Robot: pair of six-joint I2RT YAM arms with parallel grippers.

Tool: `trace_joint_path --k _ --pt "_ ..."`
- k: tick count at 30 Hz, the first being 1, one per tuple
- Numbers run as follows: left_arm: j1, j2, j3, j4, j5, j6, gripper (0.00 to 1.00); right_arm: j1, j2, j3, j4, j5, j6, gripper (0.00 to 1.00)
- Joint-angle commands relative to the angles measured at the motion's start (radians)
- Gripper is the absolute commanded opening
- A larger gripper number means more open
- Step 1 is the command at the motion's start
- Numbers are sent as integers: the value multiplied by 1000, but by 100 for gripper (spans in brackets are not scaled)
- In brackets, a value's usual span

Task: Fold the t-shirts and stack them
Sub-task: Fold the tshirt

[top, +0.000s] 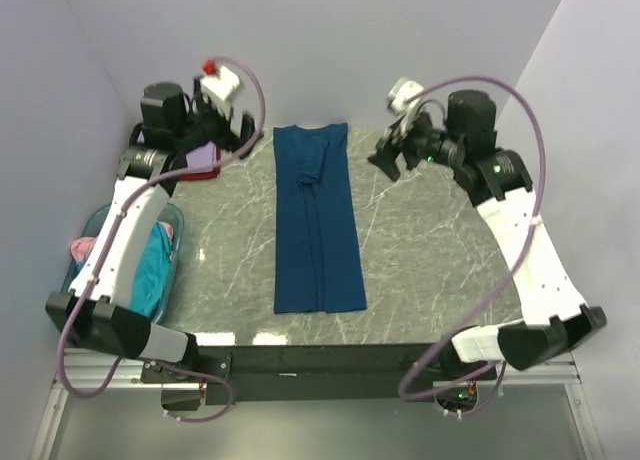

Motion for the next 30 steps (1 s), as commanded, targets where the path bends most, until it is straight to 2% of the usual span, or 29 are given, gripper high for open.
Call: trace_joint_path --k 1,2,3,4,6,7,8,10,12,14,15,17,19,22,30 --pt "-3 -80 -127 -254 272 305 99 157 -44 -83 -67 60 -263 88" --pt "-2 -189 -269 -231 344 364 99 191 -55 -119 -119 92 -309 89" --pt "-6 -247 -346 -209 377 389 99 228 -88 -170 -120 144 -352 89" --pt "-26 -354 -494 -194 392 414 99 280 -112 -287 -114 154 -361 89" --pt "-66 -444 -621 -229 382 533 99 338 -179 -417 -88 160 -372 89" --pt "-107 -481 -726 -247 376 584 99 370 -199 -542 -77 190 -372 89" --pt "-123 -550 -777 -266 372 665 99 462 -217 -602 -44 220 -371 89" --pt "-161 -629 -910 -284 380 745 98 566 -256 -754 -1 267 -363 88" --pt "-208 -667 -1015 -252 374 762 92 604 -276 -849 49 263 -358 86" --pt "-255 -679 -1072 -226 357 775 85 621 -265 -893 76 240 -366 82" --pt "-312 -676 -1122 -199 311 764 78 630 -247 -932 90 241 -374 80" --pt "-400 -639 -1163 -128 238 721 69 650 -232 -986 139 246 -392 75" --pt "-439 -589 -1166 -81 207 692 64 654 -227 -1017 176 252 -407 71" --pt "-480 -532 -1175 -27 165 669 60 656 -216 -1068 236 266 -441 64" --pt "-545 -420 -1190 85 102 666 56 654 -138 -1088 277 255 -478 54"
